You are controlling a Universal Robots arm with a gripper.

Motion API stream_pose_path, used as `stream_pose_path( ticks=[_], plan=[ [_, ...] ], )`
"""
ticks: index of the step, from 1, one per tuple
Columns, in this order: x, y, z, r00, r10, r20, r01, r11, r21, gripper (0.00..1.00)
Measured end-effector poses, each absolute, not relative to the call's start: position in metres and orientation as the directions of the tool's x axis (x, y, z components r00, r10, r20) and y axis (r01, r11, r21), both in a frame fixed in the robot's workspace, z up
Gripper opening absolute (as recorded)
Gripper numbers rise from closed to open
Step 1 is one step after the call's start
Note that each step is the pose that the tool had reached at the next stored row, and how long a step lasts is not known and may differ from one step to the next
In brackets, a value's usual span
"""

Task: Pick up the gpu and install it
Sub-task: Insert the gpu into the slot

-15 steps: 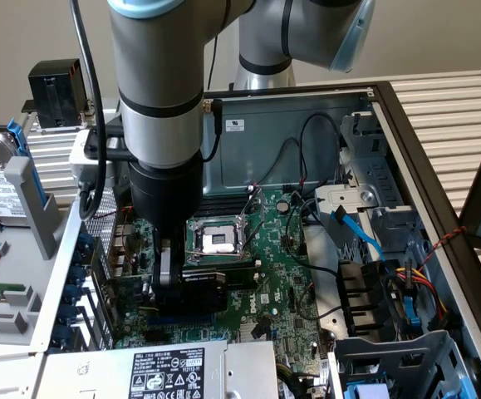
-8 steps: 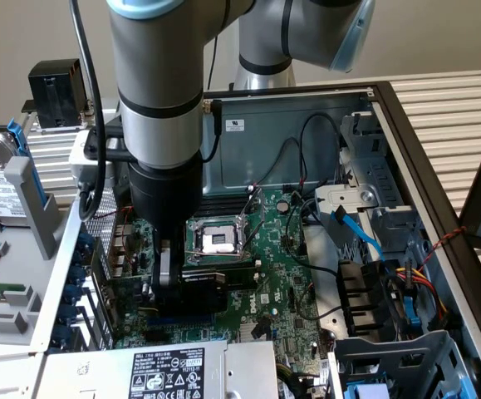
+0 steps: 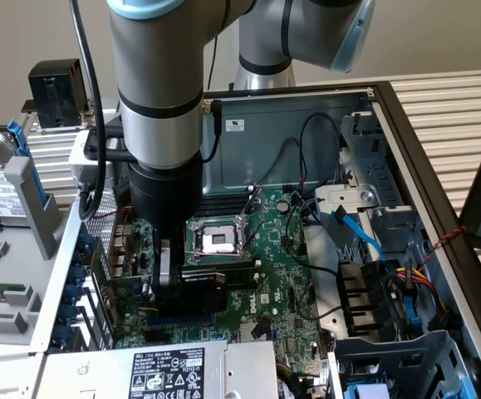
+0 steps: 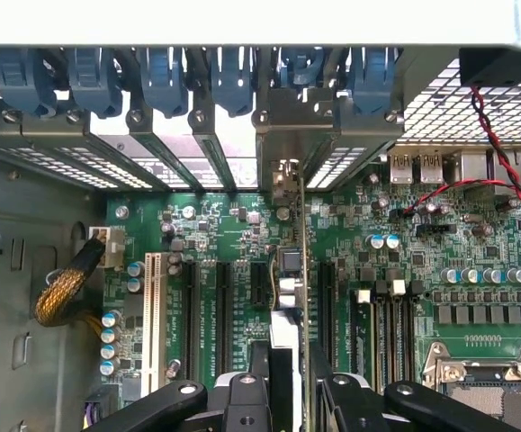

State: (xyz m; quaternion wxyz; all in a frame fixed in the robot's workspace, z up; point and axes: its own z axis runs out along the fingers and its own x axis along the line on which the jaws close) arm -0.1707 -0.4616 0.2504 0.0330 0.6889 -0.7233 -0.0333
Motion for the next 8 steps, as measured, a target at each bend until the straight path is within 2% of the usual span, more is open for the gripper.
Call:
stream_pose_path(
  ticks=[8],
  plan=[
    [-0.1706, -0.4616, 0.2512, -0.049, -0.999, 0.002, -0.994, 0.048, 0.094, 0.27]
  ],
)
